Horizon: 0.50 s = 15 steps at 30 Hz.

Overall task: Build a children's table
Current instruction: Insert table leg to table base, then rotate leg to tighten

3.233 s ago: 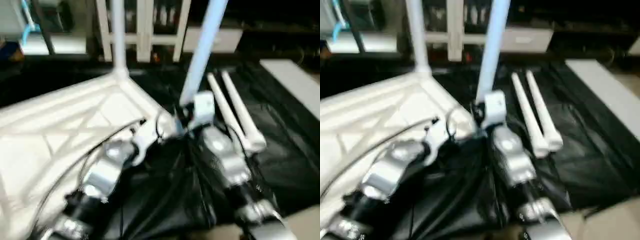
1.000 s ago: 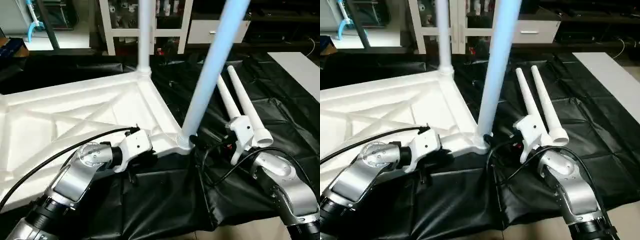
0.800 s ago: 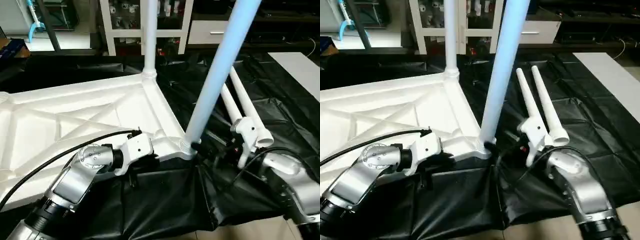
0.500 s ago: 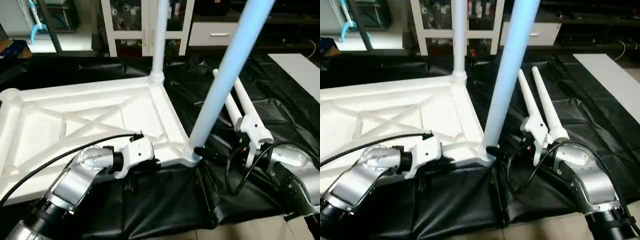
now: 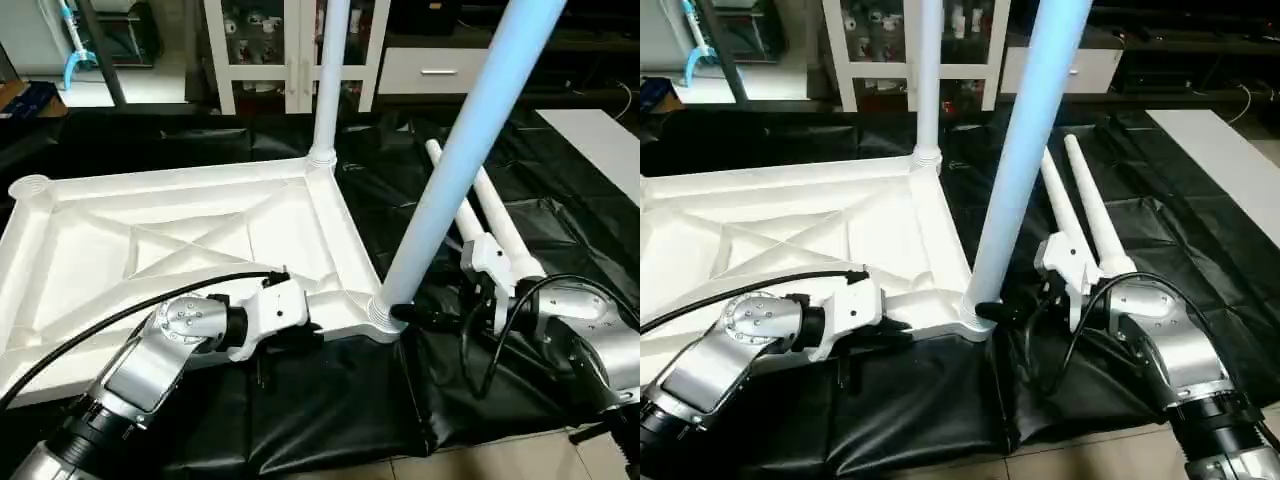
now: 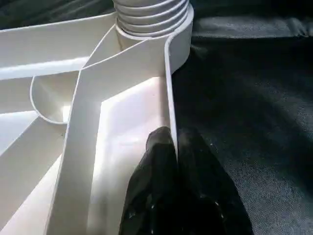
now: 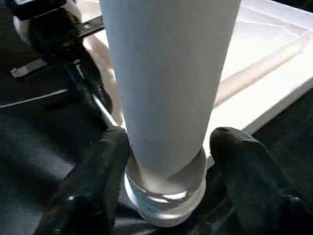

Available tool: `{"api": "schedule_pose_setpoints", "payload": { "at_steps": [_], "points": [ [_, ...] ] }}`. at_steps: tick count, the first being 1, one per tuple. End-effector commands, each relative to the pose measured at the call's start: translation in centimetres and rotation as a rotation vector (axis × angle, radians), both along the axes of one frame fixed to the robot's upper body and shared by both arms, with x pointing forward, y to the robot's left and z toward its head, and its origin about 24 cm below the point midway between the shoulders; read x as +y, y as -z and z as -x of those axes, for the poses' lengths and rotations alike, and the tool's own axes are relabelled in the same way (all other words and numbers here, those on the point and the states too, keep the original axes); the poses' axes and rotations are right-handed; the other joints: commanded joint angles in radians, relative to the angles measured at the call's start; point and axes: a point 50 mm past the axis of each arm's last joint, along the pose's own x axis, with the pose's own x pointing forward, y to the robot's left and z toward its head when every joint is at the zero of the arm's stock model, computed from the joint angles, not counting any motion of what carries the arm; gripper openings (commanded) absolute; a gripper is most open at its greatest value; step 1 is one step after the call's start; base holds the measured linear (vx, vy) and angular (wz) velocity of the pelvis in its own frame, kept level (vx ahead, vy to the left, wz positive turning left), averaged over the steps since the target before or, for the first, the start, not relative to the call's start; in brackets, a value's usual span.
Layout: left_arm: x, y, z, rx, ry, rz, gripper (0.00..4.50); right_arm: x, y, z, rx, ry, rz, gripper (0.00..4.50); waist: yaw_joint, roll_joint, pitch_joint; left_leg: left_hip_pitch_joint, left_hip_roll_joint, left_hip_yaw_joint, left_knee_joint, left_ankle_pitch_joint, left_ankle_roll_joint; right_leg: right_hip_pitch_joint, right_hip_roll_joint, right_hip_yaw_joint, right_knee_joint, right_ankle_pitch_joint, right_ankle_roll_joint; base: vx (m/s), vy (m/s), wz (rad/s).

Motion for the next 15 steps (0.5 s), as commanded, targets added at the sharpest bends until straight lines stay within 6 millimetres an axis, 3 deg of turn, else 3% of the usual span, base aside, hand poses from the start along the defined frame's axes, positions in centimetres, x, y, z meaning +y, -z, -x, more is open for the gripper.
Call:
{"api": "schedule_pose_setpoints", "payload": {
  "at_steps": [1, 7, 15],
  "points": [
    [-0.89, -0.35, 0.42, -0.019, 0.068, 0.027, 0.0, -0.25, -0.34, -0.13, -0.015, -0.016, 0.004, 2.63, -0.003, -0.004, -0.073, 0.035, 0.06, -0.023, -0.06, -0.173, 0.064, 0.028, -0.06, 0.035, -0.06, -0.04, -0.27, 0.0, 0.0, 0.0],
    [-0.85, -0.29, 0.46, -0.016, 0.071, 0.023, 0.0, -0.43, -0.15, -0.12, -0.008, -0.022, -0.005, 2.06, 0.001, -0.003, -0.072, 0.035, 0.06, -0.024, -0.061, -0.197, 0.049, 0.027, -0.061, 0.036, -0.062, -0.069, -0.265, 0.0, 0.0, 0.0],
    [-0.83, -0.11, 0.44, -0.011, 0.054, 0.017, 0.0, -0.41, 0.41, -0.57, -0.027, 0.059, -0.041, 1.93, 0.0, -0.004, -0.072, 0.034, 0.059, -0.024, -0.06, -0.201, 0.05, 0.026, -0.06, 0.035, -0.062, -0.082, -0.264, 0.0, 0.0, 0.0]
  ]
}}
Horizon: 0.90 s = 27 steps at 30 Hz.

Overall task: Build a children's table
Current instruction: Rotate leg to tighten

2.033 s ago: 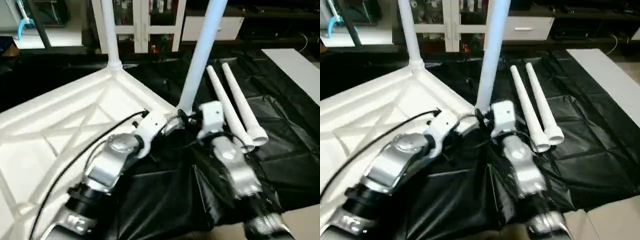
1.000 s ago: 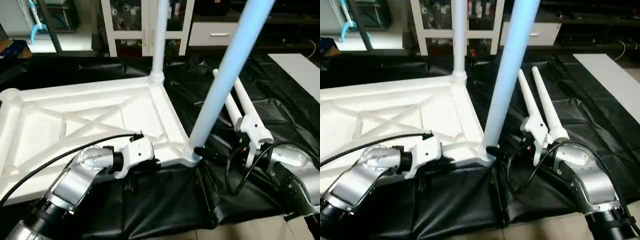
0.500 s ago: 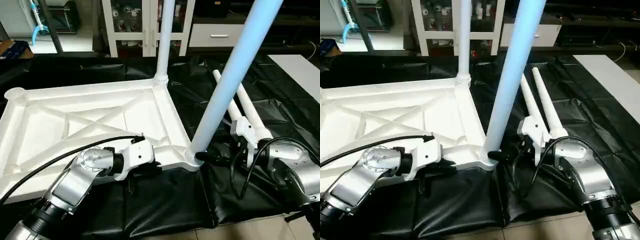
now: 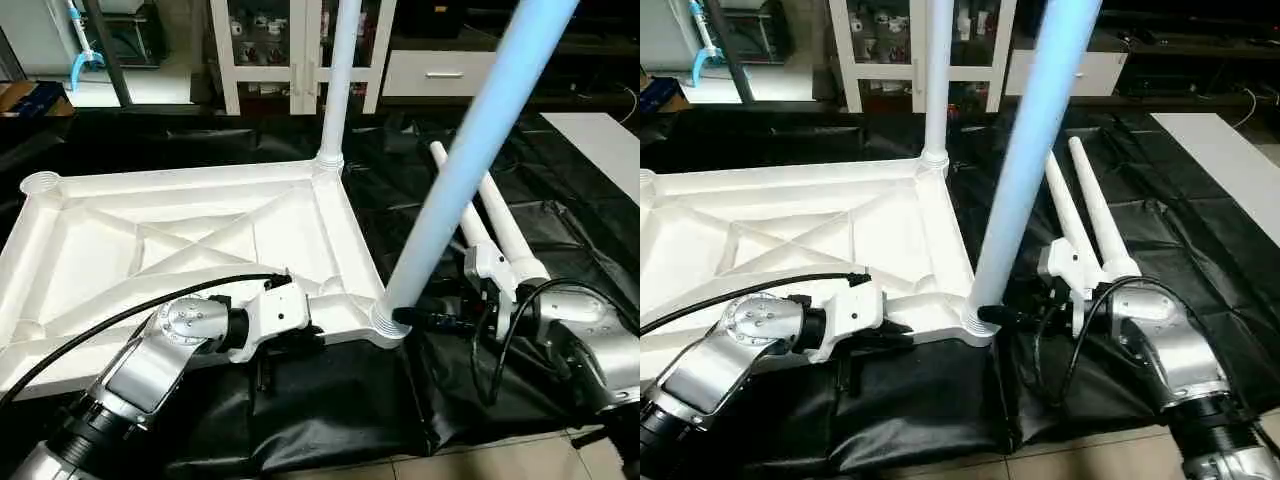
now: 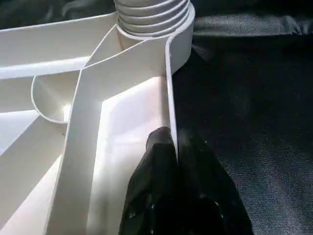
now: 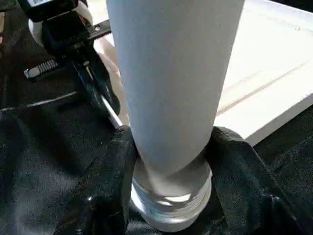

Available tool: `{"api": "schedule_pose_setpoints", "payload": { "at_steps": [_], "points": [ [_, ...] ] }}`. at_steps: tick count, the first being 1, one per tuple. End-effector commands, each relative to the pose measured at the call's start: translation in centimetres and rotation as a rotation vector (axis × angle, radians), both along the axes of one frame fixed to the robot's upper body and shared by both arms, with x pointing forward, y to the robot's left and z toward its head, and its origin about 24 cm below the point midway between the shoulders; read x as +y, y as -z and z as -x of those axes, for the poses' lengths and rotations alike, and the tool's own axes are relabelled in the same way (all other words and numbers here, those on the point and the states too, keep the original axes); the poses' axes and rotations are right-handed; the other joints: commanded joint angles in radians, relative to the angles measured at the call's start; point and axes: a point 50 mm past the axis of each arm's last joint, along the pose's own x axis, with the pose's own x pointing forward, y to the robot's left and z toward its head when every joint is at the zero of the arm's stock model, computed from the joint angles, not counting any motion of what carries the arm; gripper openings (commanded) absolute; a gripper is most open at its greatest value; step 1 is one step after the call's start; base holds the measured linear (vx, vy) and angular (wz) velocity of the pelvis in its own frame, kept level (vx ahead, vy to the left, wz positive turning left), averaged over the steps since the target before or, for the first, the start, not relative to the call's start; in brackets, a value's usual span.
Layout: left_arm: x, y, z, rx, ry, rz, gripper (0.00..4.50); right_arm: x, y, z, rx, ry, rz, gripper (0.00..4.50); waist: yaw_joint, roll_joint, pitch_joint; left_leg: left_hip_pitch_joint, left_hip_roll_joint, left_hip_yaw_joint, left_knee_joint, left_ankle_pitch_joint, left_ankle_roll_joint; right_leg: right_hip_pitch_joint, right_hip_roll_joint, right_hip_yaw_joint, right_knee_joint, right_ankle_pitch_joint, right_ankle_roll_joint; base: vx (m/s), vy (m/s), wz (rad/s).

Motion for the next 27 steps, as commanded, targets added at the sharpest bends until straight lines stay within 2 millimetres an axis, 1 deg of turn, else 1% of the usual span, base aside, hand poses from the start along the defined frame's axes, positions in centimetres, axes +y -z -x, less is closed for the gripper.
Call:
{"api": "schedule_pose_setpoints", "payload": {
  "at_steps": [1, 2, 3, 5, 6, 7, 8, 9, 10, 11, 12, 13, 14, 15, 16, 17, 18, 19, 20, 21, 22, 23, 24, 25, 26, 27],
  "points": [
    [-0.9, -0.1, 0.4, -0.012, 0.038, 0.018, 0.0, -0.3, 0.0, -0.8, -0.039, 0.117, -0.01, 1.93, -0.004, -0.006, -0.069, 0.033, 0.059, -0.025, -0.066, -0.209, 0.047, 0.025, -0.06, 0.035, -0.069, -0.099, -0.261, 0.0, 0.0, 0.0],
    [-1.0, 0.0, 0.3, -0.011, 0.029, 0.017, 0.0, -0.2, 0.1, -1.1, -0.043, 0.163, -0.023, 1.93, -0.006, -0.005, -0.069, 0.033, 0.058, -0.025, -0.066, -0.221, 0.039, 0.024, -0.061, 0.035, -0.071, -0.121, -0.257, 0.0, 0.0, 0.0],
    [-1.1, 0.0, 0.2, -0.007, 0.008, 0.017, 0.0, -0.1, 0.4, -1.4, -0.044, 0.219, -0.033, 1.93, -0.01, -0.005, -0.066, 0.031, 0.057, -0.025, -0.069, -0.235, 0.026, 0.022, -0.06, 0.035, -0.073, -0.149, -0.251, 0.0, 0.0, 0.0],
    [-1.3, 0.0, 0.0, -0.004, -0.019, 0.023, 0.0, 0.1, 0.9, -1.6, -0.035, 0.285, -0.038, 1.93, -0.014, -0.006, -0.065, 0.033, 0.057, -0.026, -0.071, -0.257, 0.013, 0.021, -0.061, 0.036, -0.075, -0.181, -0.243, 0.0, 0.0, 0.0],
    [-1.8, 0.0, -0.2, 0.004, -0.053, 0.035, 0.0, 0.5, 1.7, -1.9, -0.015, 0.362, -0.036, 1.92, -0.019, -0.005, -0.063, 0.034, 0.057, -0.028, -0.074, -0.279, -0.005, 0.018, -0.06, 0.036, -0.079, -0.22, -0.23, 0.0, 0.0, 0.0],
    [-1.8, -0.1, -0.3, 0.005, -0.056, 0.036, 0.0, 0.5, 1.8, -1.9, -0.014, 0.37, -0.034, 1.92, -0.022, -0.008, -0.063, 0.033, 0.057, -0.029, -0.075, -0.287, -0.01, 0.018, -0.061, 0.036, -0.079, -0.23, -0.227, 0.0, 0.0, 0.0],
    [-2.2, -0.1, -0.4, 0.01, -0.079, 0.045, 0.0, 0.9, 2.4, -2.1, 0.003, 0.419, -0.029, 1.92, -0.027, -0.006, -0.062, 0.034, 0.057, -0.03, -0.076, -0.298, -0.017, 0.017, -0.061, 0.035, -0.08, -0.244, -0.221, 0.0, 0.0, 0.0],
    [-2.5, -0.2, -0.6, 0.01, -0.087, 0.048, 0.0, 1.3, 2.8, -2.3, 0.014, 0.451, -0.029, 1.92, -0.032, -0.006, -0.061, 0.032, 0.055, -0.032, -0.078, -0.311, -0.024, 0.016, -0.06, 0.035, -0.082, -0.259, -0.214, 0.0, 0.0, 0.0],
    [-2.7, -0.2, -0.7, 0.008, -0.091, 0.047, 0.0, 1.5, 3.0, -2.4, 0.017, 0.471, -0.026, 1.92, -0.035, -0.007, -0.061, 0.03, 0.055, -0.033, -0.079, -0.319, -0.027, 0.017, -0.06, 0.034, -0.082, -0.268, -0.209, 0.0, 0.0, 0.0],
    [-3.2, -0.2, -0.9, 0.002, -0.109, 0.042, 0.0, 2.1, 3.4, -2.7, 0.029, 0.513, -0.025, 1.92, -0.04, -0.007, -0.06, 0.03, 0.053, -0.034, -0.08, -0.332, -0.034, 0.015, -0.059, 0.034, -0.084, -0.285, -0.2, 0.0, 0.0, 0.0],
    [-3.4, -0.2, -1.0, 0.0, -0.118, 0.04, 0.0, 2.4, 3.6, -2.9, 0.035, 0.537, -0.02, 1.91, -0.044, -0.007, -0.06, 0.032, 0.052, -0.035, -0.08, -0.351, -0.041, 0.012, -0.06, 0.033, -0.087, -0.312, -0.193, 0.0, 0.0, 0.0],
    [-3.5, -0.2, -1.1, -0.002, -0.124, 0.038, 0.0, 2.6, 3.7, -3.0, 0.038, 0.553, -0.015, 1.91, -0.045, -0.008, -0.06, 0.033, 0.052, -0.036, -0.08, -0.357, -0.043, 0.013, -0.061, 0.034, -0.089, -0.318, -0.19, 0.0, 0.0, 0.0],
    [-4.6, -0.4, -2.0, -0.021, -0.22, 0.037, 0.0, 3.9, 4.4, -3.9, 0.052, 0.664, 0.003, 1.91, -0.052, -0.005, -0.056, 0.032, 0.053, -0.036, -0.082, -0.37, -0.049, 0.008, -0.061, 0.035, -0.091, -0.331, -0.187, 0.0, 0.0, 0.0],
    [-5.1, -0.5, -2.5, -0.013, -0.287, 0.047, 0.0, 4.4, 4.6, -4.4, 0.044, 0.727, 0.024, 1.91, -0.057, -0.003, -0.056, 0.035, 0.05, -0.039, -0.082, -0.397, -0.065, 0.005, -0.062, 0.034, -0.093, -0.369, -0.183, 0.0, 0.0, 0.0],
    [-5.5, -0.6, -2.8, -0.003, -0.336, 0.054, 0.0, 4.8, 4.7, -4.7, 0.035, 0.77, 0.04, 1.91, -0.061, -0.004, -0.055, 0.035, 0.051, -0.041, -0.083, -0.405, -0.077, 0.006, -0.062, 0.032, -0.092, -0.383, -0.179, 0.0, 0.0, 0.0],
    [-5.6, -0.7, -2.9, -0.003, -0.351, 0.058, 0.0, 4.9, 4.7, -4.8, 0.033, 0.786, 0.044, 1.91, -0.064, -0.006, -0.057, 0.031, 0.049, -0.044, -0.084, -0.41, -0.086, 0.009, -0.063, 0.029, -0.095, -0.399, -0.169, 0.0, 0.0, 0.0],
    [-6.4, -1.1, -3.6, -0.002, -0.447, 0.089, 0.0, 5.8, 4.7, -5.6, 0.024, 0.89, 0.047, 1.91, -0.067, -0.004, -0.059, 0.029, 0.048, -0.046, -0.084, -0.414, -0.089, 0.01, -0.063, 0.027, -0.094, -0.387, -0.163, 0.0, 0.0, 0.0],
    [-6.6, -1.3, -3.8, -0.003, -0.463, 0.096, 0.0, 6.0, 4.7, -5.7, 0.027, 0.908, 0.042, 1.91, -0.068, -0.004, -0.06, 0.03, 0.048, -0.046, -0.084, -0.415, -0.088, 0.009, -0.063, 0.026, -0.096, -0.375, -0.161, 0.0, 0.0, 0.0],
    [-6.7, -1.3, -3.8, -0.003, -0.469, 0.099, 0.0, 6.1, 4.7, -5.7, 0.027, 0.915, 0.04, 1.91, -0.069, -0.005, -0.064, 0.032, 0.048, -0.046, -0.084, -0.414, -0.08, 0.01, -0.06, 0.025, -0.095, -0.337, -0.159, 0.0, 0.0, 0.0],
    [-7.0, -1.5, -4.0, 0.002, -0.493, 0.111, 0.0, 6.6, 4.6, -6.0, 0.018, 0.945, 0.038, 1.91, -0.071, -0.003, -0.066, 0.03, 0.048, -0.043, -0.084, -0.404, -0.07, 0.01, -0.058, 0.025, -0.093, -0.285, -0.163, 0.0, 0.0, 0.0],
    [-7.2, -1.6, -4.2, 0.001, -0.508, 0.118, 0.0, 7.7, 4.2, -6.4, 0.002, 0.957, 0.008, 1.91, -0.072, -0.004, -0.066, 0.031, 0.048, -0.043, -0.083, -0.398, -0.065, 0.009, -0.057, 0.025, -0.094, -0.27, -0.167, 0.0, 0.0, 0.0],
    [-7.2, -1.6, -4.2, 0.001, -0.508, 0.118, 0.0, 7.7, 4.2, -6.4, 0.002, 0.957, 0.008, 1.91, -0.074, -0.007, -0.068, 0.03, 0.045, -0.04, -0.081, -0.394, -0.052, 0.009, -0.058, 0.025, -0.094, -0.259, -0.174, 0.0, 0.0, 0.0],
    [-7.0, -1.7, -4.5, -0.014, -0.516, 0.123, 0.0, 8.7, 3.6, -6.7, -0.007, 0.937, -0.038, 1.91, -0.074, -0.007, -0.068, 0.029, 0.046, -0.039, -0.079, -0.38, -0.04, 0.01, -0.059, 0.026, -0.095, -0.243, -0.177, 0.0, 0.0, 0.0],
    [-6.7, -1.7, -4.6, -0.019, -0.52, 0.119, 0.0, 9.3, 3.3, -6.8, -0.014, 0.905, -0.067, 1.91, -0.074, -0.008, -0.069, 0.028, 0.047, -0.037, -0.078, -0.37, -0.033, 0.009, -0.059, 0.027, -0.095, -0.229, -0.179, 0.0, 0.0, 0.0],
    [-6.6, -1.7, -4.6, -0.021, -0.524, 0.117, 0.0, 9.6, 3.0, -6.8, -0.02, 0.884, -0.082, 1.91, -0.073, -0.007, -0.069, 0.024, 0.046, -0.035, -0.077, -0.35, -0.02, 0.012, -0.059, 0.027, -0.093, -0.211, -0.182, 0.0, 0.0, 0.0],
    [-6.3, -1.7, -4.6, -0.025, -0.522, 0.11, 0.0, 9.8, 2.7, -6.8, -0.038, 0.862, -0.097, 1.91, -0.07, -0.005, -0.072, 0.025, 0.048, -0.034, -0.075, -0.32, -0.01, 0.012, -0.058, 0.027, -0.09, -0.177, -0.186, 0.0, 0.0, 0.0]
  ]
}}
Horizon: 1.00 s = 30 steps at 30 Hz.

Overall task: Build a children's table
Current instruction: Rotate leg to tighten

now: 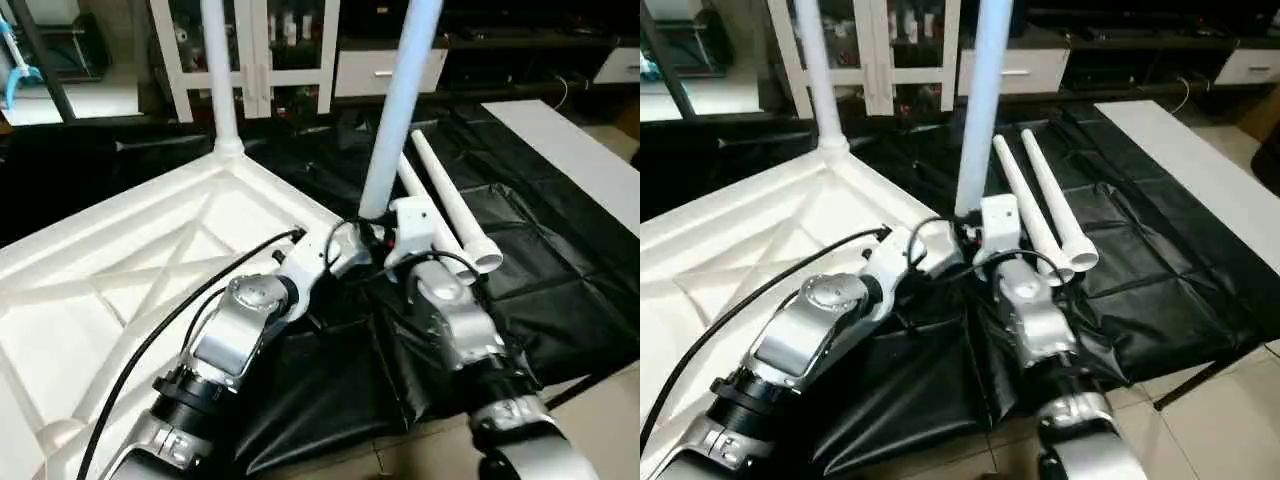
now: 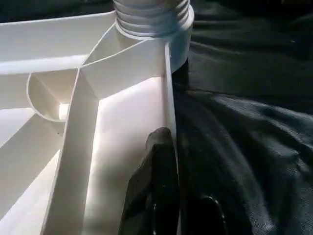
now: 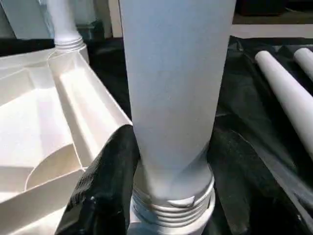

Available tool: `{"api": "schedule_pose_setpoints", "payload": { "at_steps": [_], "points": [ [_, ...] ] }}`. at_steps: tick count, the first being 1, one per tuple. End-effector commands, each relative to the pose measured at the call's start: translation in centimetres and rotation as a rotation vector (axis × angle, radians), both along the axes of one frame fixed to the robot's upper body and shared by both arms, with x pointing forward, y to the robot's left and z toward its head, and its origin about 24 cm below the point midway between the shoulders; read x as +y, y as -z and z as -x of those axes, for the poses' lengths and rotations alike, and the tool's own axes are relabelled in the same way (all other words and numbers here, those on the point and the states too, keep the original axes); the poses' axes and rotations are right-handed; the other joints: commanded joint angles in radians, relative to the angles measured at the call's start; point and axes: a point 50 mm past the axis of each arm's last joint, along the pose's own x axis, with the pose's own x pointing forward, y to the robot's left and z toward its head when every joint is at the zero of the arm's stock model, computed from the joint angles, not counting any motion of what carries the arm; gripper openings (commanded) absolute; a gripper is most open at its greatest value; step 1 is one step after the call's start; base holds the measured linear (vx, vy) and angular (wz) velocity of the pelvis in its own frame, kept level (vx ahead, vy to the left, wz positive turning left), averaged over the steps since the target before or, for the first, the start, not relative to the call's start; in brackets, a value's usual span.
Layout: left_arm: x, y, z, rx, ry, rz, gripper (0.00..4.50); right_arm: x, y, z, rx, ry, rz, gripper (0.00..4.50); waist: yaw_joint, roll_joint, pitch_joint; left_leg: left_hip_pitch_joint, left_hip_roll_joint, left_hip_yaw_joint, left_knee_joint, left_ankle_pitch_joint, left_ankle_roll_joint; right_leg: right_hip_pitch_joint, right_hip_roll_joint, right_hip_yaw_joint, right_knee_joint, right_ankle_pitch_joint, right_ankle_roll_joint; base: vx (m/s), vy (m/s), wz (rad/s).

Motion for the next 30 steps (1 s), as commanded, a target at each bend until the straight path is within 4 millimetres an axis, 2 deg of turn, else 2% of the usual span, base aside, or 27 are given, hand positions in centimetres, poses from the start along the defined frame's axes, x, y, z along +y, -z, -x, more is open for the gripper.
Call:
{"api": "schedule_pose_setpoints", "payload": {
  "at_steps": [1, 3, 5, 6, 9, 11, 12, 14, 16, 17, 18, 22, 24, 30],
  "points": [
    [-1.1, -1.6, -0.1, -0.07, 0.094, 0.04, 0.0, 0.3, 0.8, 0.3, 0.029, -0.042, 0.019, 1.91, 0.008, 0.005, -0.07, 0.024, 0.049, -0.031, -0.077, -0.3, -0.005, 0.027, -0.05, 0.034, -0.078, -0.173, -0.182, 0.0, 0.0, 0.0],
    [-0.4, -1.5, -0.1, -0.089, 0.104, 0.014, 0.0, 0.2, 0.3, 0.5, -0.017, -0.075, 0.031, 1.91, 0.012, 0.005, -0.074, 0.02, 0.049, -0.028, -0.071, -0.224, 0.023, 0.031, -0.047, 0.033, -0.066, -0.071, -0.203, 0.0, 0.0, 0.0],
    [0.2, -1.3, -0.1, -0.107, 0.128, -0.015, 0.0, 0.1, -0.3, 0.8, -0.053, -0.131, 0.005, 1.91, 0.017, 0.008, -0.071, 0.019, 0.049, -0.026, -0.071, -0.209, 0.04, 0.031, -0.047, 0.033, -0.066, -0.055, -0.209, 0.0, 0.0, 0.0],
    [0.5, -1.2, 0.0, -0.109, 0.139, -0.025, 0.0, -0.2, -0.6, 1.0, -0.075, -0.146, 0.012, 2.61, 0.023, 0.007, -0.072, 0.021, 0.051, -0.025, -0.071, -0.207, 0.043, 0.032, -0.048, 0.033, -0.066, -0.057, -0.208, 0.0, 0.0, 0.0],
    [1.6, -0.7, 0.3, -0.12, 0.189, -0.066, 0.0, -1.1, -1.5, 2.1, -0.128, -0.255, 0.038, 2.67, 0.032, 0.01, -0.07, 0.025, 0.052, -0.025, -0.073, -0.213, 0.037, 0.031, -0.046, 0.034, -0.067, -0.066, -0.211, 0.0, 0.0, 0.0],
    [1.7, -0.7, 0.4, -0.121, 0.198, -0.069, 0.0, -1.3, -1.6, 2.3, -0.135, -0.266, 0.041, 2.95, 0.034, 0.008, -0.067, 0.025, 0.054, -0.025, -0.078, -0.237, 0.027, 0.03, -0.046, 0.034, -0.069, -0.1, -0.204, 0.0, 0.0, 0.0],
    [2.5, -0.5, 0.8, -0.132, 0.28, -0.087, 0.0, -2.4, -2.1, 3.4, -0.132, -0.347, 0.048, 3.05, 0.035, 0.011, -0.062, 0.026, 0.052, -0.026, -0.08, -0.261, 0.024, 0.029, -0.045, 0.036, -0.075, -0.136, -0.191, 0.0, 0.0, 0.0],
    [3.2, -0.2, 1.2, -0.132, 0.343, -0.108, 0.0, -3.5, -2.4, 4.2, -0.126, -0.397, 0.07, 3.24, 0.04, 0.012, -0.063, 0.03, 0.058, -0.029, -0.084, -0.293, 0.014, 0.029, -0.045, 0.037, -0.077, -0.165, -0.17, 0.0, 0.0, 0.0],
    [4.0, -0.1, 1.8, -0.157, 0.436, -0.117, 0.0, -4.9, -2.6, 5.0, -0.097, -0.458, 0.09, 3.42, 0.038, 0.011, -0.061, 0.031, 0.057, -0.027, -0.086, -0.317, 0.002, 0.022, -0.047, 0.038, -0.078, -0.188, -0.177, 0.0, 0.0, 0.0],
    [4.3, 0.0, 2.0, -0.152, 0.458, -0.126, 0.0, -5.3, -2.7, 5.2, -0.091, -0.475, 0.098, 3.49, 0.042, 0.012, -0.061, 0.031, 0.054, -0.028, -0.085, -0.325, 0.002, 0.023, -0.046, 0.037, -0.083, -0.205, -0.172, 0.0, 0.0, 0.0],
    [4.8, 0.2, 2.3, -0.14, 0.492, -0.144, 0.0, -5.9, -2.8, 5.6, -0.08, -0.504, 0.114, 3.57, 0.046, 0.012, -0.059, 0.034, 0.059, -0.029, -0.088, -0.341, -0.005, 0.021, -0.048, 0.04, -0.083, -0.224, -0.165, 0.0, 0.0, 0.0],
    [5.4, 0.2, 3.2, -0.123, 0.582, -0.125, 0.0, -7.7, -3.3, 6.7, -0.036, -0.593, 0.151, 3.81, 0.05, 0.012, -0.057, 0.037, 0.06, -0.027, -0.091, -0.376, -0.023, 0.012, -0.049, 0.041, -0.083, -0.25, -0.168, 0.0, 0.0, 0.0],
    [5.4, 0.1, 3.5, -0.119, 0.614, -0.106, 0.0, -8.1, -3.5, 6.7, -0.027, -0.608, 0.163, 4.0, 0.051, 0.011, -0.058, 0.034, 0.06, -0.029, -0.092, -0.369, -0.027, 0.015, -0.051, 0.041, -0.081, -0.244, -0.172, 0.0, 0.0, 0.0],
    [4.9, -0.2, 4.5, -0.107, 0.7, -0.052, 0.0, -8.2, -3.5, 7.0, 0.009, -0.725, 0.176, 4.0, 0.053, 0.01, -0.058, 0.033, 0.06, -0.025, -0.087, -0.347, -0.011, 0.016, -0.053, 0.043, -0.079, -0.222, -0.189, 0.0, 0.0, 0.0]
  ]
}}
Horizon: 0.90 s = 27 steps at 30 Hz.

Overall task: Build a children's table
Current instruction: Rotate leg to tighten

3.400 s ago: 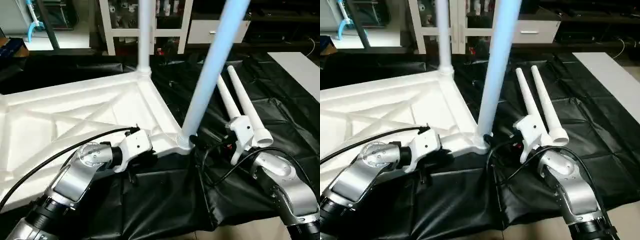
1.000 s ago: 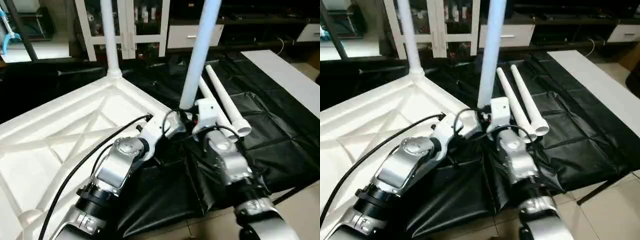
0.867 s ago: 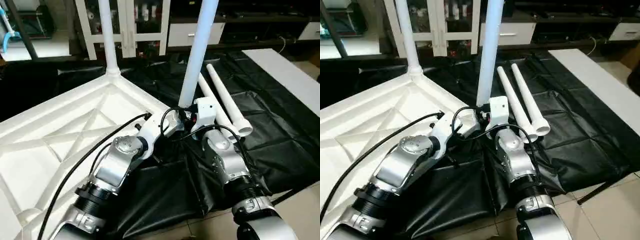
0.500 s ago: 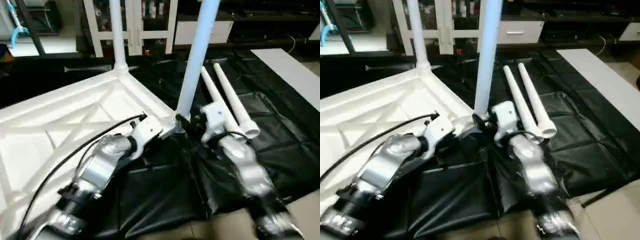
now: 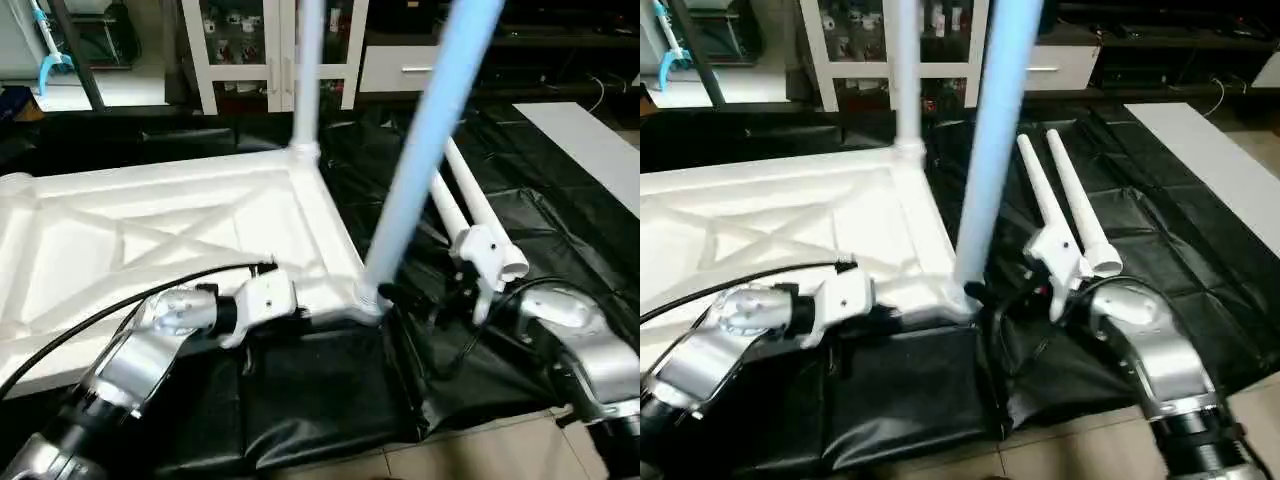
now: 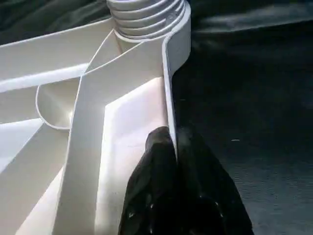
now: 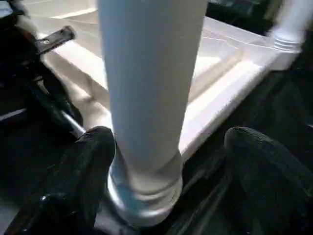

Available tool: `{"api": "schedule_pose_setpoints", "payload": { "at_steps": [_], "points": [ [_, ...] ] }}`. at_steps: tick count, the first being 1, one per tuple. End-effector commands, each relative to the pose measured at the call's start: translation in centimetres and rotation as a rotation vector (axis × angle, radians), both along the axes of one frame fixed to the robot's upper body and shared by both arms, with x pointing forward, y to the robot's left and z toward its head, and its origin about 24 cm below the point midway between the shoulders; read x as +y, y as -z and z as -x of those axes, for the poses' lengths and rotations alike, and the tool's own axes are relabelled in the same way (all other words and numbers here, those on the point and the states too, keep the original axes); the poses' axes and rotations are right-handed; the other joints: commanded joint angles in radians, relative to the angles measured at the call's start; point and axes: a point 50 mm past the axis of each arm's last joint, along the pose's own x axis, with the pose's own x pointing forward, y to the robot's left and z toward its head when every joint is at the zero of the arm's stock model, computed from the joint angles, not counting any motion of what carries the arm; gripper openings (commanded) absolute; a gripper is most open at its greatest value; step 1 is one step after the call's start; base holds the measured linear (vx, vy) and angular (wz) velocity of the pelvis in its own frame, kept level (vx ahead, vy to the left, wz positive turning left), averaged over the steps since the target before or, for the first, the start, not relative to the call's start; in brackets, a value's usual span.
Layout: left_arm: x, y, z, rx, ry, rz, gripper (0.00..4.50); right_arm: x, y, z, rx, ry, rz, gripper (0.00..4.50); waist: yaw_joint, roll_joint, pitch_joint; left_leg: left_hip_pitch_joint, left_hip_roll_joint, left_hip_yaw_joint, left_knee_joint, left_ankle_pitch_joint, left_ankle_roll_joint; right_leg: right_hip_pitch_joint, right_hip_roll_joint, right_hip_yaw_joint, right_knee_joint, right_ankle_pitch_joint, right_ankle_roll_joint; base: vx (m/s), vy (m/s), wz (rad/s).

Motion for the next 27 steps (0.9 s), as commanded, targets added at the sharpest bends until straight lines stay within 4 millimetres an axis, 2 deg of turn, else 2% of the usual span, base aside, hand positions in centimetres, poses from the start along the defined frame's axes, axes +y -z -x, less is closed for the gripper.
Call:
{"api": "schedule_pose_setpoints", "payload": {
  "at_steps": [1, 2, 3, 5, 6, 7, 8, 9, 13, 15, 18, 20, 22, 23, 24, 25, 27],
  "points": [
    [-1.3, -0.1, 0.7, -0.007, 0.095, 0.029, 0.0, 0.0, -0.4, -0.2, -0.003, -0.031, 0.004, 4.0, -0.003, 0.005, -0.06, 0.038, 0.06, -0.029, -0.084, -0.344, -0.011, 0.023, -0.052, 0.038, -0.076, -0.227, -0.193, 0.0, 0.0, 0.0],
    [-1.3, -0.1, 0.7, -0.007, 0.099, 0.03, 0.0, 0.1, -0.3, -0.3, 0.0, -0.044, 0.0, 4.0, -0.004, 0.001, -0.059, 0.039, 0.059, -0.028, -0.083, -0.345, -0.011, 0.022, -0.052, 0.039, -0.078, -0.236, -0.192, 0.0, 0.0, 0.0],
    [-1.3, -0.1, 0.8, -0.006, 0.101, 0.031, 0.0, 0.1, -0.3, -0.3, 0.002, -0.05, -0.003, 4.0, -0.003, 0.003, -0.06, 0.04, 0.06, -0.028, -0.083, -0.345, -0.011, 0.021, -0.053, 0.039, -0.077, -0.24, -0.194, 0.0, 0.0, 0.0],
    [-1.4, -0.2, 0.8, -0.004, 0.108, 0.034, 0.0, 0.3, -0.1, -0.5, 0.012, -0.085, -0.001, 3.71, -0.005, 0.003, -0.06, 0.039, 0.059, -0.028, -0.082, -0.343, -0.012, 0.023, -0.053, 0.038, -0.076, -0.24, -0.2, 0.0, 0.0, 0.0],
    [-1.4, -0.2, 0.8, -0.004, 0.109, 0.034, 0.0, 0.3, 0.0, -0.5, 0.014, -0.103, 0.008, 3.71, -0.005, 0.003, -0.06, 0.039, 0.06, -0.028, -0.082, -0.341, -0.012, 0.023, -0.053, 0.038, -0.076, -0.24, -0.2, 0.0, 0.0, 0.0],
    [-1.4, -0.3, 0.8, -0.005, 0.109, 0.033, 0.0, 0.3, 0.1, -0.6, 0.017, -0.118, 0.016, 3.63, -0.004, -0.002, -0.061, 0.039, 0.06, -0.027, -0.081, -0.339, -0.01, 0.022, -0.052, 0.038, -0.077, -0.239, -0.2, 0.0, 0.0, 0.0],
    [-1.4, -0.3, 0.7, -0.008, 0.105, 0.032, 0.0, 0.3, 0.1, -0.7, 0.023, -0.132, 0.021, 3.51, -0.003, 0.0, -0.061, 0.038, 0.059, -0.028, -0.08, -0.327, -0.005, 0.024, -0.053, 0.038, -0.074, -0.229, -0.203, 0.0, 0.0, 0.0],
    [-1.4, -0.3, 0.7, -0.009, 0.104, 0.032, 0.0, 0.2, 0.1, -0.7, 0.024, -0.139, 0.027, 3.4, -0.002, -0.002, -0.063, 0.038, 0.06, -0.027, -0.079, -0.312, 0.0, 0.026, -0.054, 0.038, -0.074, -0.215, -0.207, 0.0, 0.0, 0.0],
    [-1.3, -0.3, 0.7, -0.009, 0.102, 0.029, 0.0, 0.2, 0.2, -0.7, 0.031, -0.161, 0.037, 3.17, -0.001, -0.002, -0.064, 0.037, 0.06, -0.026, -0.077, -0.287, 0.011, 0.028, -0.052, 0.037, -0.07, -0.185, -0.214, 0.0, 0.0, 0.0],
    [-1.3, -0.3, 0.7, -0.008, 0.102, 0.029, 0.0, 0.2, 0.2, -0.7, 0.032, -0.167, 0.038, 2.91, -0.001, -0.002, -0.062, 0.037, 0.059, -0.025, -0.078, -0.29, 0.013, 0.027, -0.052, 0.037, -0.07, -0.198, -0.216, 0.0, 0.0, 0.0],
    [-1.2, -0.2, 0.8, -0.007, 0.101, 0.027, 0.0, 0.2, 0.4, -0.8, 0.034, -0.179, 0.037, 2.81, 0.0, -0.001, -0.065, 0.037, 0.06, -0.026, -0.076, -0.282, 0.014, 0.029, -0.054, 0.037, -0.07, -0.195, -0.217, 0.0, 0.0, 0.0],
    [-1.2, -0.2, 0.8, -0.006, 0.101, 0.026, 0.0, 0.2, 0.4, -0.8, 0.035, -0.182, 0.039, 2.44, -0.001, -0.001, -0.066, 0.037, 0.059, -0.025, -0.075, -0.277, 0.015, 0.029, -0.052, 0.036, -0.069, -0.186, -0.221, 0.0, 0.0, 0.0],
    [-1.2, -0.2, 0.8, -0.005, 0.101, 0.025, 0.0, 0.2, 0.5, -0.8, 0.036, -0.182, 0.039, 2.41, 0.0, -0.001, -0.066, 0.036, 0.059, -0.025, -0.075, -0.271, 0.019, 0.03, -0.053, 0.036, -0.068, -0.177, -0.223, 0.0, 0.0, 0.0],
    [-1.2, -0.2, 0.8, -0.003, 0.103, 0.023, 0.0, 0.2, 0.6, -0.8, 0.035, -0.178, 0.039, 2.21, 0.0, 0.0, -0.066, 0.037, 0.059, -0.025, -0.074, -0.274, 0.019, 0.03, -0.053, 0.036, -0.068, -0.18, -0.223, 0.0, 0.0, 0.0],
    [-1.2, -0.2, 0.9, -0.002, 0.103, 0.021, 0.0, 0.2, 0.6, -0.8, 0.036, -0.177, 0.038, 2.21, 0.0, 0.002, -0.067, 0.038, 0.06, -0.025, -0.075, -0.273, 0.018, 0.03, -0.052, 0.036, -0.067, -0.177, -0.225, 0.0, 0.0, 0.0],
    [-1.1, -0.1, 0.9, 0.001, 0.104, 0.016, 0.0, 0.3, 0.7, -0.9, 0.035, -0.163, 0.04, 2.03, -0.001, 0.0, -0.067, 0.037, 0.059, -0.025, -0.075, -0.272, 0.018, 0.03, -0.051, 0.036, -0.067, -0.174, -0.225, 0.0, 0.0, 0.0],
    [-1.1, 0.0, 0.9, 0.007, 0.099, 0.007, 0.0, 0.3, 1.1, -1.1, 0.03, -0.12, 0.044, 1.97, -0.002, 0.0, -0.067, 0.037, 0.058, -0.025, -0.074, -0.27, 0.018, 0.03, -0.052, 0.036, -0.067, -0.173, -0.227, 0.0, 0.0, 0.0]
  ]
}}
